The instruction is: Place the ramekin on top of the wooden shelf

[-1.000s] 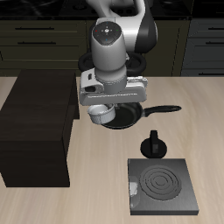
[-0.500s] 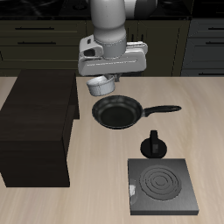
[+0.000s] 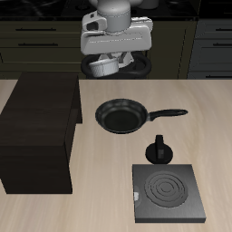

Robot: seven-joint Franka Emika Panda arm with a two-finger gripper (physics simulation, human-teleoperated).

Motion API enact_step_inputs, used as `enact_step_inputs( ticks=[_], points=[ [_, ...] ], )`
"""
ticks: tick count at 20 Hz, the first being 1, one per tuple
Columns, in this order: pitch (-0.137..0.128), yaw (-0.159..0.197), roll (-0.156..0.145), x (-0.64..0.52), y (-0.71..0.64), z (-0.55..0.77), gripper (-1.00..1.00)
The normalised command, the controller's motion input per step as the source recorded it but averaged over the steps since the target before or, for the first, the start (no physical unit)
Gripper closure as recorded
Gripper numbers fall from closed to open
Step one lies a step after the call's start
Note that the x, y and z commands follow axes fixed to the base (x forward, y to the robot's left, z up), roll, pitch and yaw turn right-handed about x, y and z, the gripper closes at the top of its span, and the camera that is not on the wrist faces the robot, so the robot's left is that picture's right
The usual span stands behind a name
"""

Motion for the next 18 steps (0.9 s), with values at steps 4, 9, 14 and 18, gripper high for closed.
enact_step_inputs(
  ticks=[4, 9, 14, 18],
  points=[
    [-0.020, -0.001, 0.003, -0.09, -0.02, 0.16, 1.00],
    [0.002, -0.015, 0.003, -0.01, -0.03, 0.05, 1.00],
    [0.007, -0.011, 0.008, -0.09, -0.26, 0.15, 1.00],
    [0.040, -0.052, -0.044, -0.07, -0.66, 0.16, 1.00]
  ],
)
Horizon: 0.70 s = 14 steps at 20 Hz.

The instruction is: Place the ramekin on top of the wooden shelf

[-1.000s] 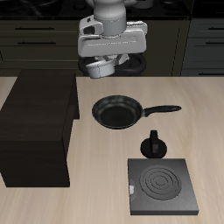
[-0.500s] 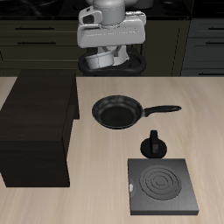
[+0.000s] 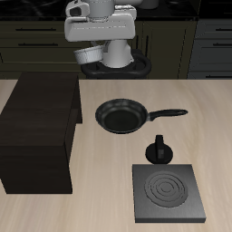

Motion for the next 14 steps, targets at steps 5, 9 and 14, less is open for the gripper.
enact_step_inputs(
  ticks=[5, 9, 14],
  points=[
    [0.010, -0.020, -0.042, -0.10, -0.55, 0.06, 1.00],
    [-0.019, -0.011, -0.087, -0.13, -0.86, 0.20, 1.00],
    [-0.018, -0.030, -0.067, -0.10, -0.70, 0.04, 1.00]
  ],
)
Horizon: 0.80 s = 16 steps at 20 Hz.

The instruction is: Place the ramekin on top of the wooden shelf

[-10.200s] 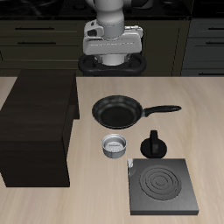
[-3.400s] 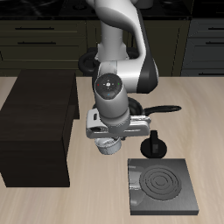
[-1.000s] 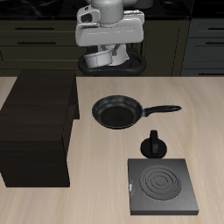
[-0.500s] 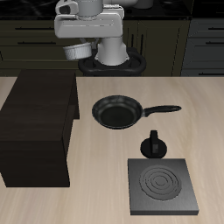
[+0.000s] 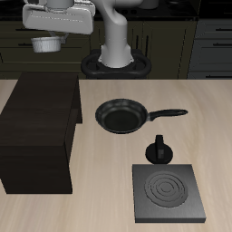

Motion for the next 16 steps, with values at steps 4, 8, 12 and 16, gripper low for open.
enact_step_inputs(
  ticks=[4, 8, 12, 16],
  points=[
    [0.029, -0.044, -0.090, 0.10, -0.74, -0.01, 1.00],
    [0.007, -0.018, -0.045, 0.15, -0.23, 0.01, 1.00],
    [0.034, 0.007, 0.012, 0.40, -0.03, -0.09, 1.00],
    [0.012, -0.030, -0.010, 0.26, 0.04, -0.02, 1.00]
  ],
)
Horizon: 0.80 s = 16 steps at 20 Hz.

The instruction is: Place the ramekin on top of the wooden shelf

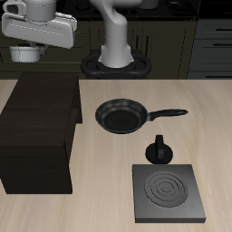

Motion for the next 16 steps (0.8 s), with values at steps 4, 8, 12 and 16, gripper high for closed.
enact_step_inputs(
  ticks=[4, 8, 12, 16],
  points=[
    [0.038, -0.008, -0.017, 0.30, 0.09, -0.14, 1.00],
    [0.041, 0.030, 0.050, 0.05, 0.31, -0.26, 1.00],
    [0.051, 0.012, 0.016, 0.07, 0.16, -0.23, 1.00],
    [0.007, 0.053, -0.055, -0.04, 0.12, -0.26, -1.00]
  ],
)
